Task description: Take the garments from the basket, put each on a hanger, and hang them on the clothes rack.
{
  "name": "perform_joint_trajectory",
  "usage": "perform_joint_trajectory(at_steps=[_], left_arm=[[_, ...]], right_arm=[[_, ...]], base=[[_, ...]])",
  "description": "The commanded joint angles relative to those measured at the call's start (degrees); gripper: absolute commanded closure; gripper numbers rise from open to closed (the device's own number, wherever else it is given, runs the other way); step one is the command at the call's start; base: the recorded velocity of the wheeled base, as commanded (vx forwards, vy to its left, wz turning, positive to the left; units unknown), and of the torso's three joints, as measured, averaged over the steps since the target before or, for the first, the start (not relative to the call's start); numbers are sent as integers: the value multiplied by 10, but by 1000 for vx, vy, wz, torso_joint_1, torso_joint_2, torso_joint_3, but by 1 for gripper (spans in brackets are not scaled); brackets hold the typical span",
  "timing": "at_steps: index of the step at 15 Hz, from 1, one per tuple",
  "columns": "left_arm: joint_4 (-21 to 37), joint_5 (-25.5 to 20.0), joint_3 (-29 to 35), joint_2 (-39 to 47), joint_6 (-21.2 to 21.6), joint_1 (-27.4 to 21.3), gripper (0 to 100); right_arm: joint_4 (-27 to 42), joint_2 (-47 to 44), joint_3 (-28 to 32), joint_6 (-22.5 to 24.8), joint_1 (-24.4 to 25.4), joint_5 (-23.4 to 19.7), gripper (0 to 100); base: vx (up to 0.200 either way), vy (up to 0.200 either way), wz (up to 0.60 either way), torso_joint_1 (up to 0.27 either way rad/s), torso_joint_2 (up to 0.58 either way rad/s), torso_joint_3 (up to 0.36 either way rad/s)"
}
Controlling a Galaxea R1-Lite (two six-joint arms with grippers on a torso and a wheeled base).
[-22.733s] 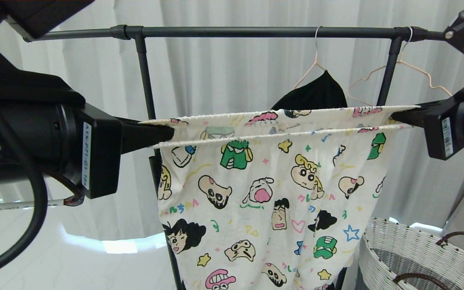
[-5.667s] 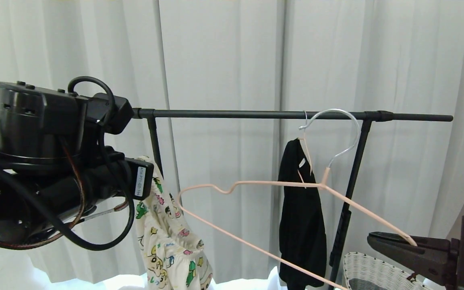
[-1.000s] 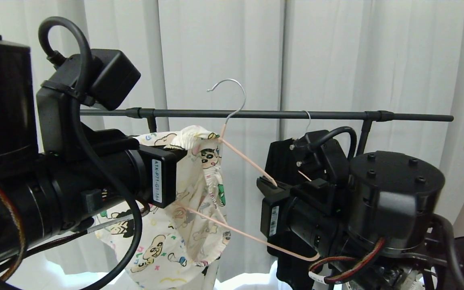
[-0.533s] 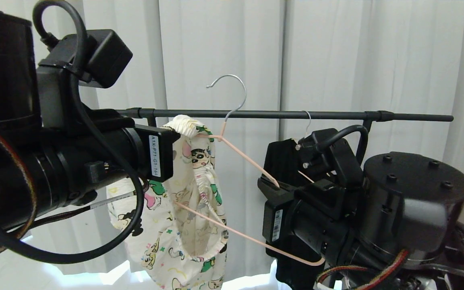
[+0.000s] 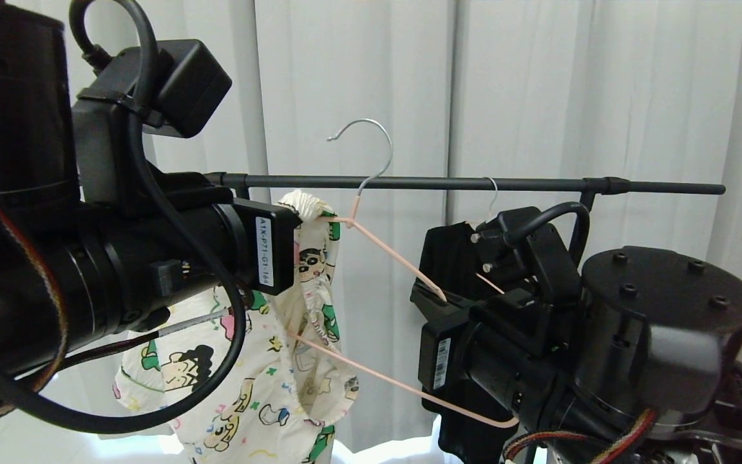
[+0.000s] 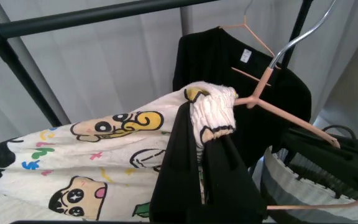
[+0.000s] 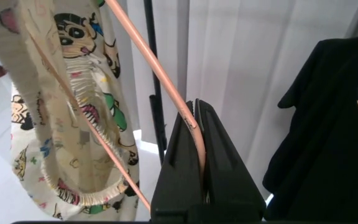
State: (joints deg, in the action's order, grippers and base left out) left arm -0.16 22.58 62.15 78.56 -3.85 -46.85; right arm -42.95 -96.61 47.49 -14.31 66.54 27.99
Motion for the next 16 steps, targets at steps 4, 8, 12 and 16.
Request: perform_joint_trajectory(at_steps=[4,8,12,16], left_arm=[[0,0,-10,-8,-1,-1,0],[0,1,-12,-11,-2,-1,0],[0,0,-37,-28,-1,-1,0],[0,-19,-98,-102,51,0,0]], right_arm=[[0,1,1,1,-12,0,100],[-24,7,2,25,-33,0,100],[-31,14,-1,42,-42,0,100],[-32,52,-59,55,-70,-5,100]], base=[[0,0,0,0,0,0],[0,0,0,0,0,0],[0,0,0,0,0,0],[0,0,0,0,0,0]])
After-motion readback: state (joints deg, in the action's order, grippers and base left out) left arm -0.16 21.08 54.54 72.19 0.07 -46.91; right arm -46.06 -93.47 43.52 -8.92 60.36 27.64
